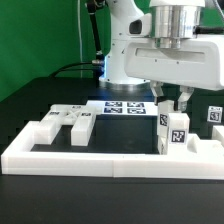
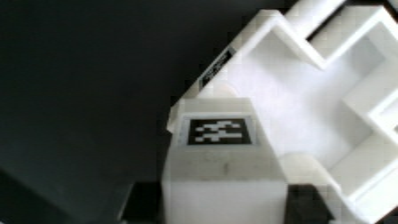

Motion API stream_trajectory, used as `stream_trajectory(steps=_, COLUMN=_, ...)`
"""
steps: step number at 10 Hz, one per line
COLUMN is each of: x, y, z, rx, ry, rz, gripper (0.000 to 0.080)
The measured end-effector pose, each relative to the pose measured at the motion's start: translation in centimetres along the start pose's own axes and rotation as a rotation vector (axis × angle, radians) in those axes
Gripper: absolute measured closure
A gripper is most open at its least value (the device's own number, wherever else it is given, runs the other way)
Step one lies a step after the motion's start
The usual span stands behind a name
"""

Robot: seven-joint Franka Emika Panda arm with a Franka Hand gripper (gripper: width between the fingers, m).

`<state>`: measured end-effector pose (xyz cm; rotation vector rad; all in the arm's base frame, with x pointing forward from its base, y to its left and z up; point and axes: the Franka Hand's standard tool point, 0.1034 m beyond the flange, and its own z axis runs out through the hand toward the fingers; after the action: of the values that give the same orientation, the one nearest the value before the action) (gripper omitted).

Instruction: Assemble chair

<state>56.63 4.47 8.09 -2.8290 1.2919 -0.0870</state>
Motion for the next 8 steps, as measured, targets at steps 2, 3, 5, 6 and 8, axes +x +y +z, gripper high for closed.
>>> stream_trajectory(steps=2, x=0.02, y=0.04, z=0.02, rx=0.003, ry=-0.004, rz=0.171, gripper=0.0511)
stream_trajectory(steps=3, x=-0.01, y=0.04, z=0.04, rx=0.003, ry=-0.006, rz=0.283, gripper=0.0511)
stream_trajectory(steps=5, x=-0.07, y=0.02, z=0.06, rx=0.003, ry=-0.008, rz=0.453, gripper=0.0511)
stream_trajectory(steps=6, x=-0.09, y=0.01, z=0.07, rx=0.001, ry=-0.009, rz=0.526, gripper=0.0511)
stream_trajectory(steps=8, x=-0.11, y=0.01, z=0.09, rx=0.001, ry=-0.01, rz=0.664, gripper=0.0511)
